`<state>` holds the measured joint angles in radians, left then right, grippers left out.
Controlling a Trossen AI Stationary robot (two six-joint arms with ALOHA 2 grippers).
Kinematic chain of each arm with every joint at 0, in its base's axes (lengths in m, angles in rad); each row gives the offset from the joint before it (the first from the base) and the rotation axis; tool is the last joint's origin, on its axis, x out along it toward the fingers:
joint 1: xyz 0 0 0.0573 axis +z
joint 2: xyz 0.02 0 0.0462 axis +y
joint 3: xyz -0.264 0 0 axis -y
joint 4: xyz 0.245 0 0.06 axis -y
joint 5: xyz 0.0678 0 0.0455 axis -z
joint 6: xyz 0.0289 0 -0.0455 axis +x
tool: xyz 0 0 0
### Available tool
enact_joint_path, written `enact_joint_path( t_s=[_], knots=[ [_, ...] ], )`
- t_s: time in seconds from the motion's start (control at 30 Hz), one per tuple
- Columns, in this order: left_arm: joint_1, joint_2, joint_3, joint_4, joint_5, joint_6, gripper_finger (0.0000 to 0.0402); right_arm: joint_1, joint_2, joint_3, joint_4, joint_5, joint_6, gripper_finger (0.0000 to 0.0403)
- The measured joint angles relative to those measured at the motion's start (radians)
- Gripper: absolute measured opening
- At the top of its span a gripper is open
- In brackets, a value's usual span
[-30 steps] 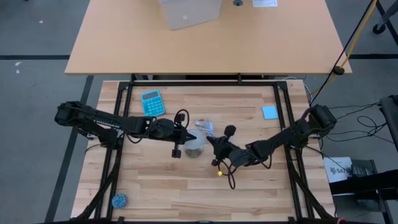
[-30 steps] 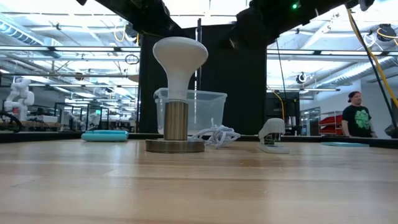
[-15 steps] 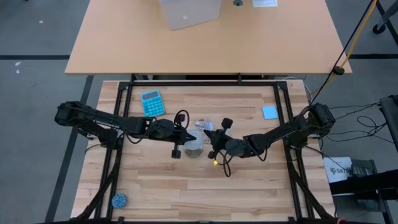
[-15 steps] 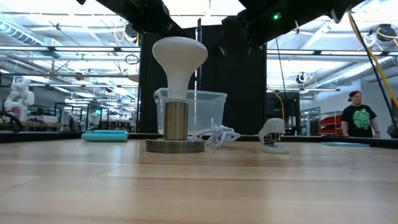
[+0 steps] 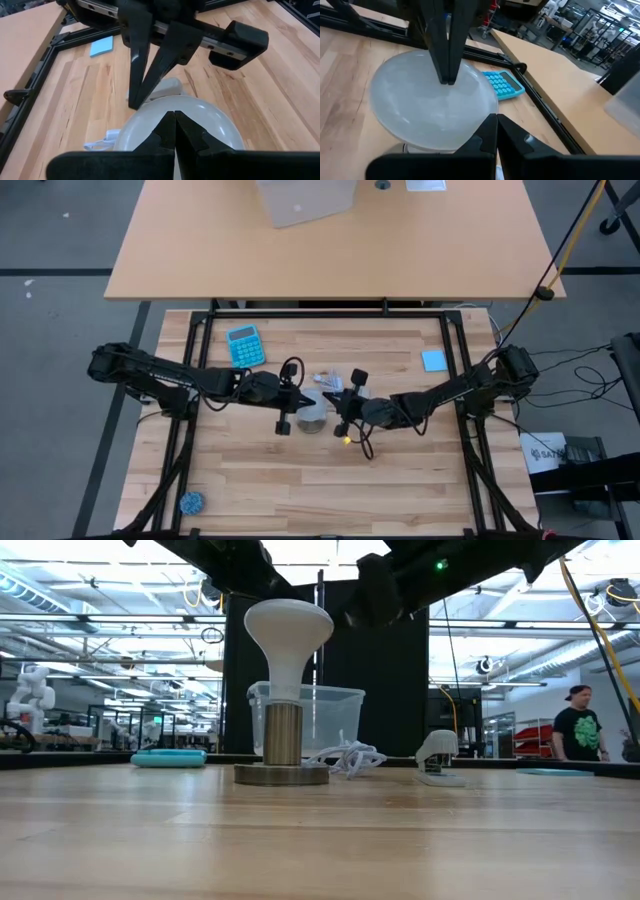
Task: Screw lightbulb
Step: Insert the light bulb into the lamp
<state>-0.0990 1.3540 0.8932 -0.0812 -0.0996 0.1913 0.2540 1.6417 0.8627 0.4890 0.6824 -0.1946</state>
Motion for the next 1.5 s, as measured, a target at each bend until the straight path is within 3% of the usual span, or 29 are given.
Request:
enact_joint_path(
  t_s=[0.4,0.8,0.9,1.1,1.2,1.37,1.5],
  knots=[
    [-0.001,-0.002,0.001,-0.018,-0.008,-0.001,0.0000,0.058,-0.002,0.000,-0.022,0.013,0.000,0.0000],
    [0.000,-0.001,0.001,-0.014,-0.039,-0.004,0.0000,0.110,0.002,0.000,-0.028,-0.060,-0.012,0.0000],
    [0.000,-0.001,0.001,-0.017,-0.039,-0.008,0.0000,0.118,0.002,0.000,-0.026,-0.018,-0.013,0.0000],
    [0.000,-0.001,0.002,-0.035,-0.039,-0.019,0.0000,0.135,0.002,0.000,-0.020,0.203,-0.048,0.0000],
    [-0.001,-0.001,0.002,-0.039,-0.039,-0.026,0.0000,0.113,0.002,0.000,0.008,0.241,-0.051,0.0000],
    [-0.015,-0.001,0.002,-0.033,-0.040,-0.025,0.0000,0.048,0.002,0.000,0.018,0.222,-0.027,0.0000],
    [-0.023,-0.001,0.001,-0.033,-0.041,-0.029,0.0000,0.005,0.001,0.000,0.008,0.133,0.005,0.0000]
  ],
)
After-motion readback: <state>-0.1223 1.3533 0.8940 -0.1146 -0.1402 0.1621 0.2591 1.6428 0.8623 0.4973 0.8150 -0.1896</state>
